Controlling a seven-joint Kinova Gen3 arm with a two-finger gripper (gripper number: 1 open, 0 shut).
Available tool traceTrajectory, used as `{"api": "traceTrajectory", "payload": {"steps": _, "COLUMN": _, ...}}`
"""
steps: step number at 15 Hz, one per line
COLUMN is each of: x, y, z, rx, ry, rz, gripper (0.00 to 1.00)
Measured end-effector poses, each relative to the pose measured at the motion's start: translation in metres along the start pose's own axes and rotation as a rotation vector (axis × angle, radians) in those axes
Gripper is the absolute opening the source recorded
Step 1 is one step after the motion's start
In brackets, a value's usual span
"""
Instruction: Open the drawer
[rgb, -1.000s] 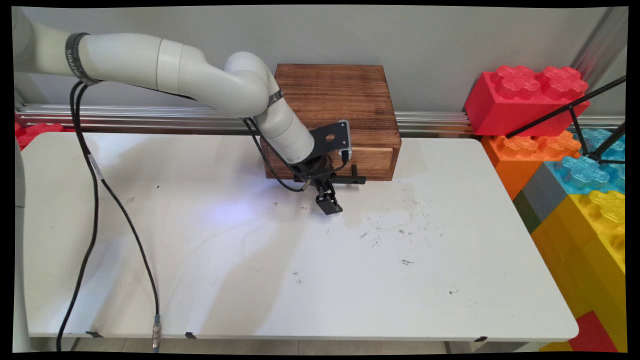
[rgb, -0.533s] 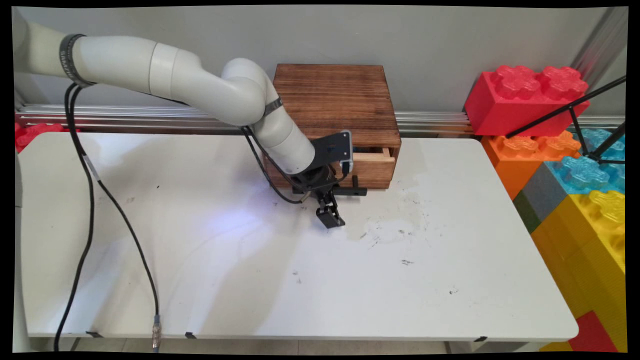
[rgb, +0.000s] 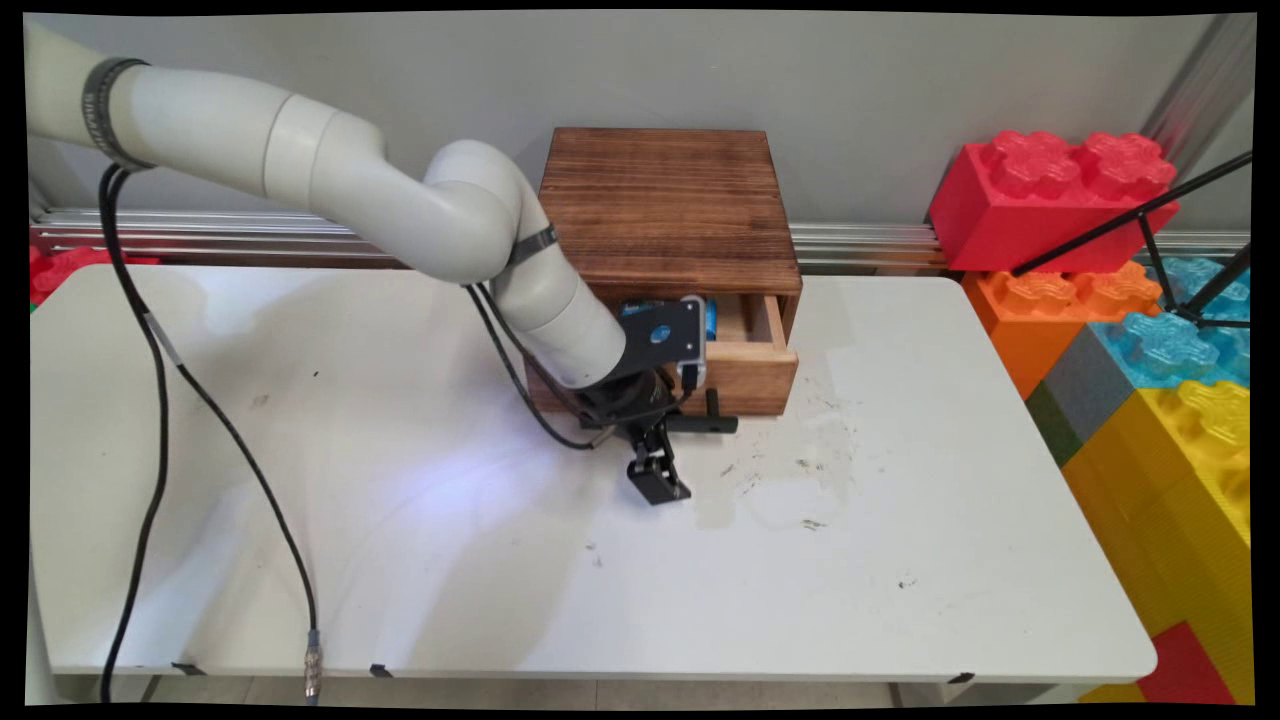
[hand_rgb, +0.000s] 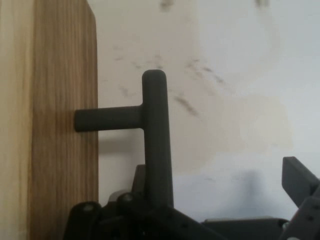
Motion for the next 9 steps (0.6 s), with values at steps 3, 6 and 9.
{"api": "traceTrajectory", "payload": {"steps": 3, "x": 0.001, "y": 0.017, "z": -0.004, "rx": -0.019, "ry": 0.004, "rz": -0.001, "gripper": 1.0}}
{"api": "traceTrajectory", "payload": {"steps": 6, "x": 0.002, "y": 0.034, "z": -0.008, "rx": -0.037, "ry": 0.007, "rz": 0.001, "gripper": 1.0}}
{"api": "traceTrajectory", "payload": {"steps": 9, "x": 0.002, "y": 0.046, "z": -0.011, "rx": -0.049, "ry": 0.008, "rz": 0.002, "gripper": 1.0}}
